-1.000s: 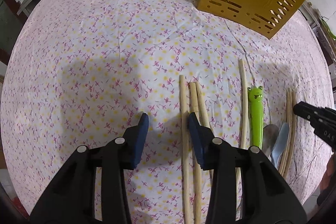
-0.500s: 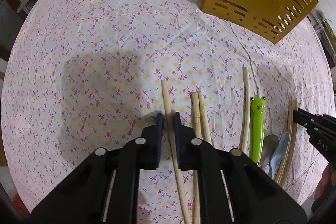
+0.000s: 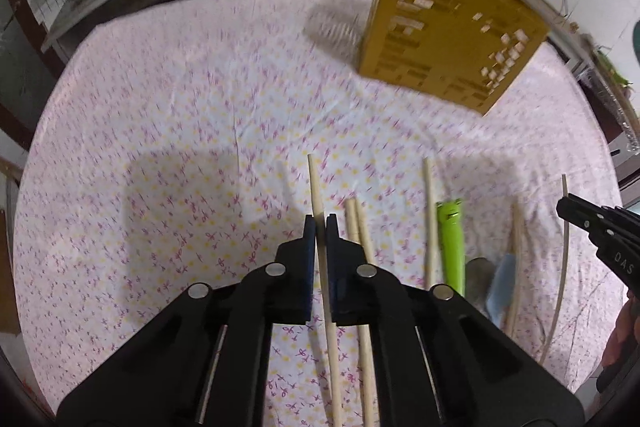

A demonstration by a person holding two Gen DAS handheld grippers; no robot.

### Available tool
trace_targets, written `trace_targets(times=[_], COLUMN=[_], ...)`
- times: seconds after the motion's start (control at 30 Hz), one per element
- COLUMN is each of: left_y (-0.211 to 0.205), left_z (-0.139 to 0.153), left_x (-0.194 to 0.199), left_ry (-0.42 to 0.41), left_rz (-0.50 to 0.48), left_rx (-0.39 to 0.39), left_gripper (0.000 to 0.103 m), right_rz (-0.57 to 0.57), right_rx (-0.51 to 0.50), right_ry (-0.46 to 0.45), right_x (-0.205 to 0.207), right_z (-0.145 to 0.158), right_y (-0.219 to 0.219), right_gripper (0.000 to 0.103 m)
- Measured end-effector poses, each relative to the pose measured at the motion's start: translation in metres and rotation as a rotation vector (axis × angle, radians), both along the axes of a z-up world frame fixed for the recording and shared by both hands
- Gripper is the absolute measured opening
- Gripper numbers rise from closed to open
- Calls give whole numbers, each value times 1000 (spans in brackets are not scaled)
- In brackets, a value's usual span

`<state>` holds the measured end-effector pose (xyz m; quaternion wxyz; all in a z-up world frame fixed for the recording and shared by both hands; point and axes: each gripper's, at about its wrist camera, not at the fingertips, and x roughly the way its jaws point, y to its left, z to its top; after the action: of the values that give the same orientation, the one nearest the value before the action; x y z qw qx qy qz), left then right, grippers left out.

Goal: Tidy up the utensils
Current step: 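Lift the held chopsticks with both tools and carry them over the yellow holder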

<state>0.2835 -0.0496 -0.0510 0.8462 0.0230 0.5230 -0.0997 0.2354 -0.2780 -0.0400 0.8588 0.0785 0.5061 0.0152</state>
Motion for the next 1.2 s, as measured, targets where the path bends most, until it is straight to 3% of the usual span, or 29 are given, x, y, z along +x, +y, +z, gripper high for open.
trace_targets(times=[0.23,0.53,0.9,1.2], left_y=[6,-8,-31,-45], left_z=[40,104,176,238], left_x=[-26,-41,9,48], left_ry=[-138,-447,-559,-582], left_rz=[-32,-37,-14,2], left_rx=[-37,-55,-109,-178], left_gripper=[4,3,2,0], right_rz=[-25,-64,-118,-130], right_rx=[-23,-73,-82,-113], right_ry=[-162,-438,-727,-849], right_x=[-18,-24,1,50], right_z=[35,91,180,234], right_y=[0,2,-5,-3], right_gripper=[6,6,6,6])
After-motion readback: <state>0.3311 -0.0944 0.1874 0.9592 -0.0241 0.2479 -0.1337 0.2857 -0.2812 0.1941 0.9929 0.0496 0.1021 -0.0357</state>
